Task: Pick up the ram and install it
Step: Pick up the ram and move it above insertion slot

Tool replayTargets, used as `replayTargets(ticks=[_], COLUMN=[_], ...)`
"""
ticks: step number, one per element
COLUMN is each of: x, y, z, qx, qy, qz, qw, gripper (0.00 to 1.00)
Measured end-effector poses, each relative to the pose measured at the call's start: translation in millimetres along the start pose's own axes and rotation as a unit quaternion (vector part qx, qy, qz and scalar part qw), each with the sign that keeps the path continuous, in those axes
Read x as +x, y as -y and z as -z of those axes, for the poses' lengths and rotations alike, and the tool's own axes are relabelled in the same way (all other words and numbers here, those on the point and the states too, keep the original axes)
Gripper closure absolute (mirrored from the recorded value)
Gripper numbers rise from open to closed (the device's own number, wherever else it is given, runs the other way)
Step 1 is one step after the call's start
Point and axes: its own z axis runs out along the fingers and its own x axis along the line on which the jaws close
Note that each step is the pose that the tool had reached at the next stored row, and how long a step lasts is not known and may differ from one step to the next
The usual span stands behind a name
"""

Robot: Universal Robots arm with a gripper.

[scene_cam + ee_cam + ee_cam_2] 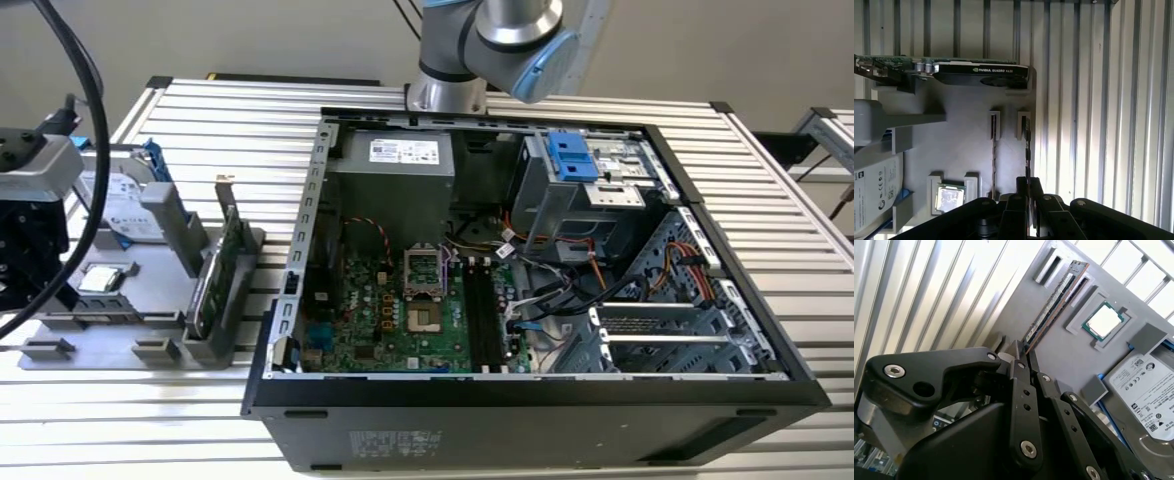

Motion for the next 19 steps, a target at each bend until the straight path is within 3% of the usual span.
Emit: replayTargets(ticks=[19], x=[-0.1], y=[-0.1], z=[5.6], qx=[0.0], qy=[0.0], qz=[0.0], qw=[1.0], gripper=[1.0])
